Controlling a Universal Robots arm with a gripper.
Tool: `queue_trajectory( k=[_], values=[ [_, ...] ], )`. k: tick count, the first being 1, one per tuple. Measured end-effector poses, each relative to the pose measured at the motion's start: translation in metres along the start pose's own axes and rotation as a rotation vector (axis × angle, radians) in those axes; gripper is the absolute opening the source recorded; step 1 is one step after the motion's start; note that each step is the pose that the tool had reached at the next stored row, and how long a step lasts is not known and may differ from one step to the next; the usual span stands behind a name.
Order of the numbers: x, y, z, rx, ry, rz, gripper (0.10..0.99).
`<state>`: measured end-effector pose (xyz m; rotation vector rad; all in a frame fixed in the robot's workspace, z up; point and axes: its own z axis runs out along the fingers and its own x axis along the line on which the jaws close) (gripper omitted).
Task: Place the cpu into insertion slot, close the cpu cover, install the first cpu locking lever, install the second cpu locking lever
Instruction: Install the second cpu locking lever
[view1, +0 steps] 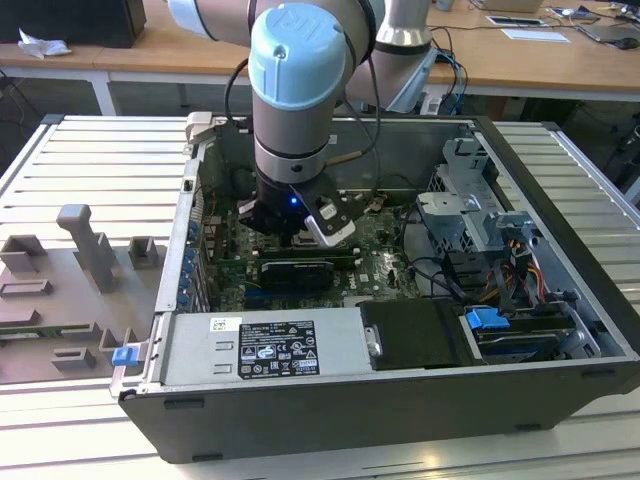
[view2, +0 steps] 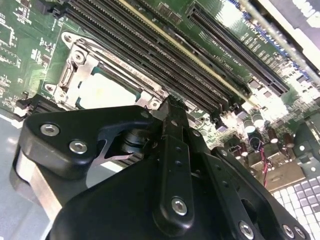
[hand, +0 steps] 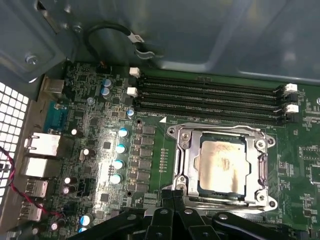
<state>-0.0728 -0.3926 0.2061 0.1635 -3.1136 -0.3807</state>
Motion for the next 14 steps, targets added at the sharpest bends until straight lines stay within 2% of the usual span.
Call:
queue_trajectory(
  k=[3,6,8,11,14],
  values=[
    [0.0003,-0.0009,0.0024,-0.007,-0.0001,-0.002,0.106],
    [0.0011,-0.0019,0.006,-0.023,-0.0014,-0.009,0.106],
    [0.0013,-0.0022,0.0076,-0.029,-0.0023,-0.013,0.106],
    [0.0021,-0.0027,0.0093,-0.034,-0.0018,-0.018,0.106],
    [0.0036,-0.0029,0.0093,-0.034,-0.0009,-0.021,0.106]
  ],
)
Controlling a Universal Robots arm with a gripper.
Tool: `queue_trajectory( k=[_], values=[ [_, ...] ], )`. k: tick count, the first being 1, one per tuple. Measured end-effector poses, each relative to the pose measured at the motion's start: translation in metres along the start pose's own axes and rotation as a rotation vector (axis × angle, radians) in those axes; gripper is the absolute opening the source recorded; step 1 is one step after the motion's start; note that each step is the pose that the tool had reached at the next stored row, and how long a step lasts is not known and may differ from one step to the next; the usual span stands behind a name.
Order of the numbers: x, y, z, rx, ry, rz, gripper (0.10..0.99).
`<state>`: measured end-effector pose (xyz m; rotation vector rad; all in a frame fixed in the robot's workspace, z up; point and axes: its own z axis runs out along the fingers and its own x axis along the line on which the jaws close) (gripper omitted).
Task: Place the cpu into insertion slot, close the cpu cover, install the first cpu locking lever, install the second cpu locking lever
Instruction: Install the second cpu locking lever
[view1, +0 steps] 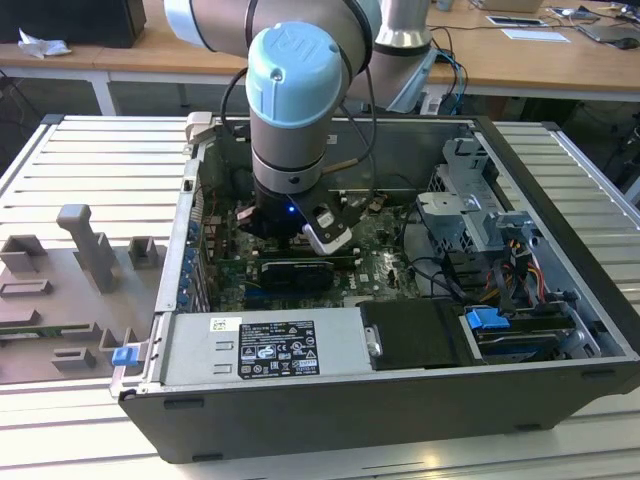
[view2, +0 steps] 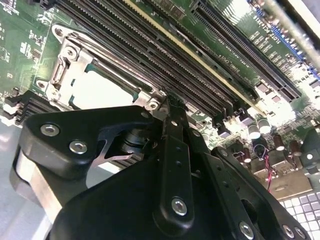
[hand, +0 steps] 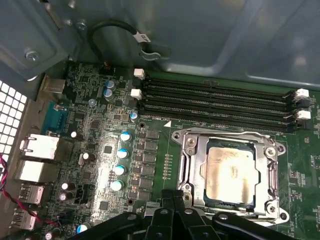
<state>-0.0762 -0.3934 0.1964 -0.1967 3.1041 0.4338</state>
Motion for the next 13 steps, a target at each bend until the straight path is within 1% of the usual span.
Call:
queue_trajectory(
  k=[2,4,7,8,11,13],
  values=[
    [0.0003,0.0005,-0.0016,-0.001,-0.0005,0.0,0.106],
    [0.0004,0.0019,-0.0065,-0.004,-0.0008,0.0,0.106],
    [0.0002,0.0051,-0.0177,-0.006,-0.001,0.0,0.106],
    [0.0001,0.0057,-0.0196,-0.006,-0.001,0.0,0.106],
    [-0.0001,0.0088,-0.0308,-0.008,-0.0013,0.0,0.106],
    [-0.0001,0.0092,-0.0318,-0.009,-0.0015,0.0,0.106]
  ],
)
